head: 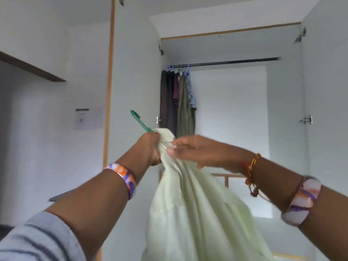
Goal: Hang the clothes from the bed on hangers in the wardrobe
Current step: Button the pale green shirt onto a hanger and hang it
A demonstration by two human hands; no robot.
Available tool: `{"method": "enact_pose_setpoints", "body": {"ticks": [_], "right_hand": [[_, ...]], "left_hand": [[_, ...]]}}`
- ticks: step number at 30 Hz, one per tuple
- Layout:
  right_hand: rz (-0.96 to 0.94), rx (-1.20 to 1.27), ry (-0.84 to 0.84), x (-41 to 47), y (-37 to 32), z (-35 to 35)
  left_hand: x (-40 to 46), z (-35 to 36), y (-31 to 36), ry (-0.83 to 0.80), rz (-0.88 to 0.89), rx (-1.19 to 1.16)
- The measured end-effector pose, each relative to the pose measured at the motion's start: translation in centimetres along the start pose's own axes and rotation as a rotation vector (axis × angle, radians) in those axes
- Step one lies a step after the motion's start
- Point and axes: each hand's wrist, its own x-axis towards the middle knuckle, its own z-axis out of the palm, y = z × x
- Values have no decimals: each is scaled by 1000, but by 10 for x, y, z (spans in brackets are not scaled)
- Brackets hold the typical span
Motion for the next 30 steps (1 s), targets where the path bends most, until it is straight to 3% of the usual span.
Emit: {"method": "enact_pose_setpoints", "body": {"ticks": [2,8,11,16,19,22,26,30], "right_hand": [[-1,-148,-16,28,31,-2],[129,-436,377,96,145,-13],[175,-605,470,123,204,-21],[146,-598,613,175,315,-51],[33,-440,741,209,373,-72],[-97,-276,878,248,410,-106],[-205,-180,1105,302,439,-166],[-257,-158,1206,349,455,-231]], "left_hand": [[48,30,-6,-28,-24,-14],[173,104,-40,-165,-129,31],[229,140,-62,-219,-159,50],[316,192,-87,-272,-106,132],[367,225,-90,-301,-56,147],[417,259,-78,-304,74,206],[467,281,-47,-363,406,363],[509,282,-18,-398,764,727]]}}
